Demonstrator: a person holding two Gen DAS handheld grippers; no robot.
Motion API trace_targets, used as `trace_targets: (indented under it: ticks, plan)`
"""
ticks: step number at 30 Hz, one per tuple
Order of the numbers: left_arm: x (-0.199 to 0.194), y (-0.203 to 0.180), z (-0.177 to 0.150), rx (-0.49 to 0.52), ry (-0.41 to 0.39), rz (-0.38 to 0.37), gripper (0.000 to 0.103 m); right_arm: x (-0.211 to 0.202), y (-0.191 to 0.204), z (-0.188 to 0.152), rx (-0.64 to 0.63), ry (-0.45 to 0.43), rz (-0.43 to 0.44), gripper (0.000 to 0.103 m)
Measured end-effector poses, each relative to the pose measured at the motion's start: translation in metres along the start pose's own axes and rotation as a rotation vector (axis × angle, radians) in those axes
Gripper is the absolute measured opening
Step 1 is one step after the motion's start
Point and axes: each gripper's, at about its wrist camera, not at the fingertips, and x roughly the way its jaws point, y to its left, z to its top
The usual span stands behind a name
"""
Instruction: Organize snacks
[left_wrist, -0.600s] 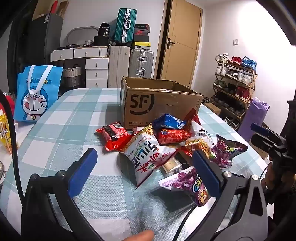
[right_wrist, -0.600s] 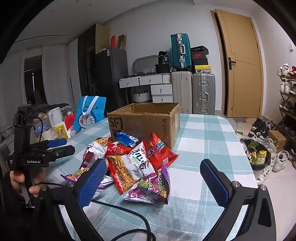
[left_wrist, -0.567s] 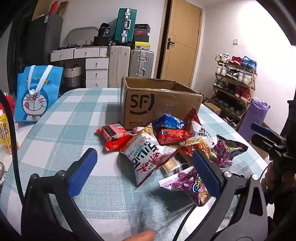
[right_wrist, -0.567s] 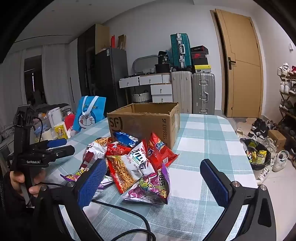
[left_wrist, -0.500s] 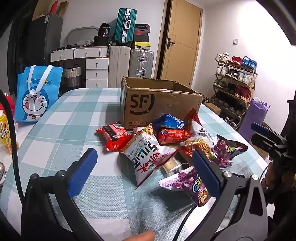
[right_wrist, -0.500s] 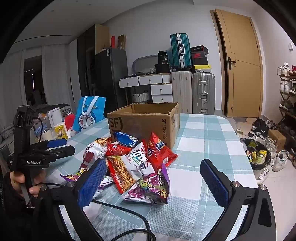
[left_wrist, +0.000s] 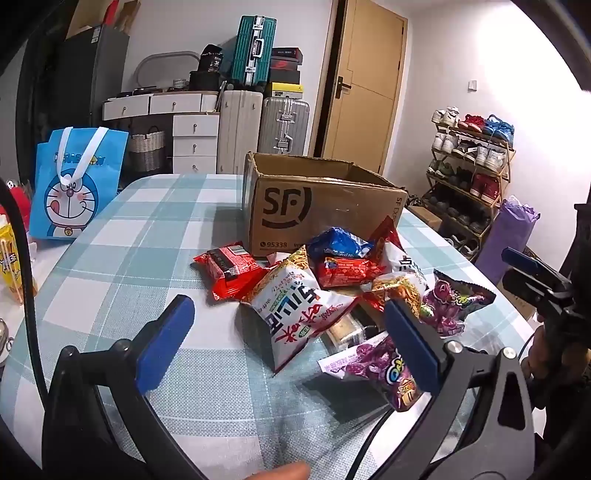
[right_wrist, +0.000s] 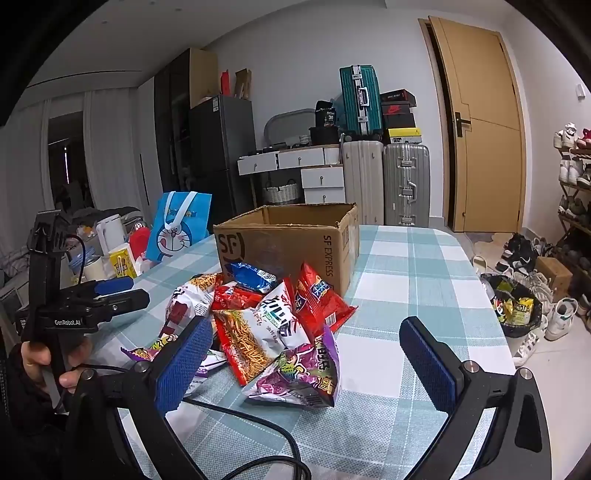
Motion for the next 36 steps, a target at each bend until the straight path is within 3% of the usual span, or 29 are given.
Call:
trace_targets:
  ticks: [36]
  plan:
    - [0.0, -0.0017, 0.0001, -0.002, -0.002, 0.002, 0.102, 0.0031, -0.0008, -0.0016, 0.003, 0.005, -0.002, 0.103]
